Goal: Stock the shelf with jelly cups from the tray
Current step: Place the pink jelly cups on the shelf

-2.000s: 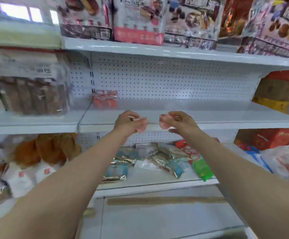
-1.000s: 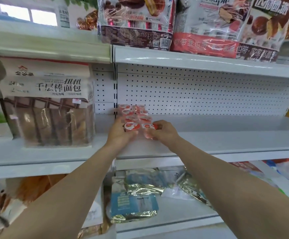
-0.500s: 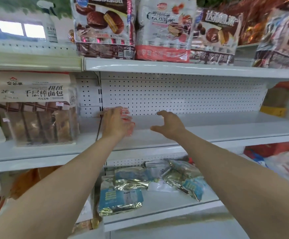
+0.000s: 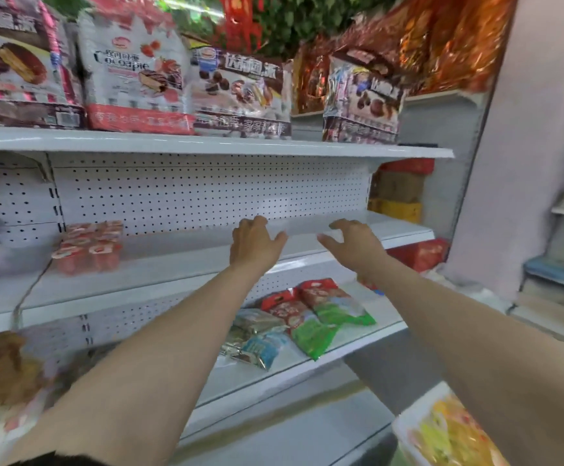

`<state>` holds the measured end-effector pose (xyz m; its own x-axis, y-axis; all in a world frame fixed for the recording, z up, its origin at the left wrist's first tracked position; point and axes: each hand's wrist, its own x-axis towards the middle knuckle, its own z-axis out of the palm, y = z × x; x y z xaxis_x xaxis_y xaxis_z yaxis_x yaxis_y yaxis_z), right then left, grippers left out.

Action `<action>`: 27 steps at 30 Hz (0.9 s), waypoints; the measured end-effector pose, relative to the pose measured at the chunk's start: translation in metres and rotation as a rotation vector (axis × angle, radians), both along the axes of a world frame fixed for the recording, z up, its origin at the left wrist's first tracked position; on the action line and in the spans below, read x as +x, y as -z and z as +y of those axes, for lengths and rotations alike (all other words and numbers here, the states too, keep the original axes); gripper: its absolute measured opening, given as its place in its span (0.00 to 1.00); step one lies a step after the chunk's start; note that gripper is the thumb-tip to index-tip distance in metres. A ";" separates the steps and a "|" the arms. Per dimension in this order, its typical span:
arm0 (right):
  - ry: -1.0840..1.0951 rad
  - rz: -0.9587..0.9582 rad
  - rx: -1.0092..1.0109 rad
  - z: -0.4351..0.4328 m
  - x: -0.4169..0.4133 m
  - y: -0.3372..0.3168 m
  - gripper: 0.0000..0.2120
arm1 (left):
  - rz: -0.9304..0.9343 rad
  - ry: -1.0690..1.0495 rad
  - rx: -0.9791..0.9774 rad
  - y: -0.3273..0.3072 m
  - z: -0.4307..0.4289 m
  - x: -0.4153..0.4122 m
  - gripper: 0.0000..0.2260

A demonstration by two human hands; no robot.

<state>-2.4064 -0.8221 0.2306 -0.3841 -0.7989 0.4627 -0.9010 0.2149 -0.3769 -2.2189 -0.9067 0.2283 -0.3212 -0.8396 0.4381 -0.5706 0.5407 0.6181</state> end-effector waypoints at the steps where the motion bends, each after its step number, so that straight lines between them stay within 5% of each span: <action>1: 0.026 -0.002 0.005 0.017 -0.017 0.002 0.29 | -0.010 0.024 0.004 0.003 0.011 -0.019 0.26; 16: 0.399 -0.130 0.138 0.217 -0.214 0.078 0.27 | -0.209 0.293 0.124 0.087 0.147 -0.255 0.24; 27: 0.558 -0.311 0.303 0.255 -0.320 0.169 0.26 | -0.413 0.455 0.248 0.189 0.166 -0.395 0.24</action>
<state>-2.7261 -0.5676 0.0615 -0.8522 -0.5204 0.0540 -0.4861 0.7495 -0.4494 -2.6135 -0.7411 0.0392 -0.7680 -0.6403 0.0140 -0.5352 0.6536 0.5351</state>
